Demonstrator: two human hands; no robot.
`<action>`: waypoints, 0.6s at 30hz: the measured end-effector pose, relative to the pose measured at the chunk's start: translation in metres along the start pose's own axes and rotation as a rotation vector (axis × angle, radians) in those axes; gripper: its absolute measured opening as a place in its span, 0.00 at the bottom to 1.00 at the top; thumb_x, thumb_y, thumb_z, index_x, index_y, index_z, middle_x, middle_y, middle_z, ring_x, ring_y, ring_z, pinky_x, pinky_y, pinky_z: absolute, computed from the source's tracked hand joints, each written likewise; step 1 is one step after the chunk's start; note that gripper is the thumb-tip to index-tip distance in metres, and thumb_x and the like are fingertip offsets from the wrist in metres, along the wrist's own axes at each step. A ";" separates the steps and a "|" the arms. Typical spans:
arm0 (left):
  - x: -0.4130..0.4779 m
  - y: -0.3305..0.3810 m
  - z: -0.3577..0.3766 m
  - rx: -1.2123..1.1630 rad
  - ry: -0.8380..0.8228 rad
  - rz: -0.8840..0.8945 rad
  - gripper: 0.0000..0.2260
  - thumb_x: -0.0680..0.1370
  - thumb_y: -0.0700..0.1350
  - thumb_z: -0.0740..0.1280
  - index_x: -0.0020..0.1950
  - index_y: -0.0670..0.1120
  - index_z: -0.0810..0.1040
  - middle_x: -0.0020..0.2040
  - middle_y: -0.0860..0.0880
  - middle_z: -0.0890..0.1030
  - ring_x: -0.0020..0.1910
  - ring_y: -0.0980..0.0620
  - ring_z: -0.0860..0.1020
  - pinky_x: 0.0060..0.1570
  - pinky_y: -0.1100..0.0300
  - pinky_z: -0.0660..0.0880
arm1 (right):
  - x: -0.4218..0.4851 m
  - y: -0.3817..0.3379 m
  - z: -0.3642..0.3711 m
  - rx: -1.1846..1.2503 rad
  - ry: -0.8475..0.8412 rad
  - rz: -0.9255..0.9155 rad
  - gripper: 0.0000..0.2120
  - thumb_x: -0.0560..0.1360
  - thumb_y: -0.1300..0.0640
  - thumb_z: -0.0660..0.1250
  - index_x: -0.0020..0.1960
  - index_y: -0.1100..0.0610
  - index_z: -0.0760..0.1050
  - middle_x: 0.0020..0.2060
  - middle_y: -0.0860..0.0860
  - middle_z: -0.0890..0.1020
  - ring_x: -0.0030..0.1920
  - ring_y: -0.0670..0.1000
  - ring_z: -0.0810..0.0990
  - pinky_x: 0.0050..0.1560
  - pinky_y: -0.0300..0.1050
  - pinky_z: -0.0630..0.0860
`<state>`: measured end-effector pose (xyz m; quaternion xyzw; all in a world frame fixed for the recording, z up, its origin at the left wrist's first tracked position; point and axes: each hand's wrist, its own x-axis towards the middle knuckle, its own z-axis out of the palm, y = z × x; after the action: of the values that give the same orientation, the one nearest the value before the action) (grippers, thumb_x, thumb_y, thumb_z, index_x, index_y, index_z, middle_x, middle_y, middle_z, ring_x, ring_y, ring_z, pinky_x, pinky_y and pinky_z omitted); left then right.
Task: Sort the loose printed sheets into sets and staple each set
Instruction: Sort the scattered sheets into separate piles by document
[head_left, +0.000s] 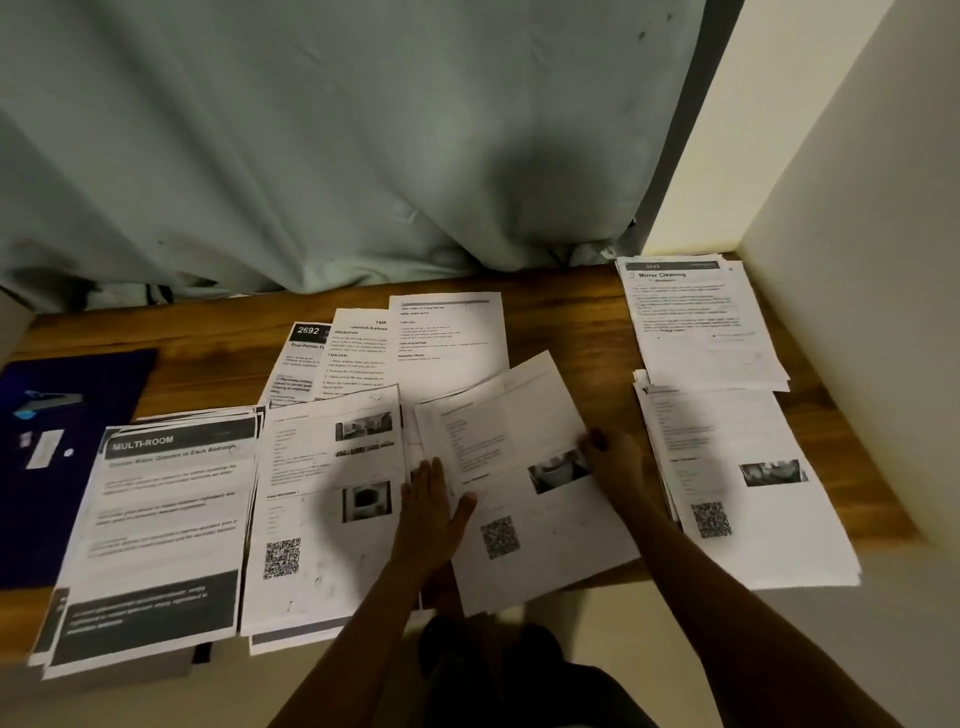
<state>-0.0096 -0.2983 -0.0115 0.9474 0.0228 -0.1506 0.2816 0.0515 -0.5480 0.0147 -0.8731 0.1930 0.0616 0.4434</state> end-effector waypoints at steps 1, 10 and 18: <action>0.000 0.001 0.001 0.014 0.009 -0.006 0.39 0.77 0.67 0.46 0.77 0.42 0.39 0.78 0.43 0.42 0.76 0.47 0.40 0.71 0.56 0.34 | -0.001 0.000 0.007 -0.006 -0.005 0.006 0.06 0.78 0.57 0.63 0.45 0.58 0.73 0.39 0.52 0.76 0.41 0.51 0.75 0.43 0.41 0.68; 0.002 0.006 0.010 0.032 0.039 -0.041 0.37 0.79 0.63 0.52 0.77 0.42 0.39 0.77 0.42 0.41 0.76 0.45 0.39 0.71 0.55 0.33 | -0.009 0.014 0.034 -0.364 -0.078 -0.125 0.22 0.79 0.57 0.61 0.72 0.57 0.63 0.68 0.57 0.65 0.67 0.57 0.62 0.68 0.47 0.62; 0.003 0.003 0.015 0.072 0.085 0.003 0.52 0.64 0.77 0.30 0.77 0.42 0.46 0.77 0.40 0.41 0.73 0.49 0.34 0.69 0.56 0.31 | -0.001 0.014 0.035 -0.368 -0.019 -0.145 0.22 0.78 0.58 0.63 0.71 0.56 0.65 0.66 0.57 0.67 0.65 0.57 0.64 0.65 0.48 0.65</action>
<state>-0.0109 -0.3088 -0.0227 0.9625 0.0278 -0.1105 0.2462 0.0470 -0.5277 -0.0165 -0.9505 0.1111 0.0723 0.2811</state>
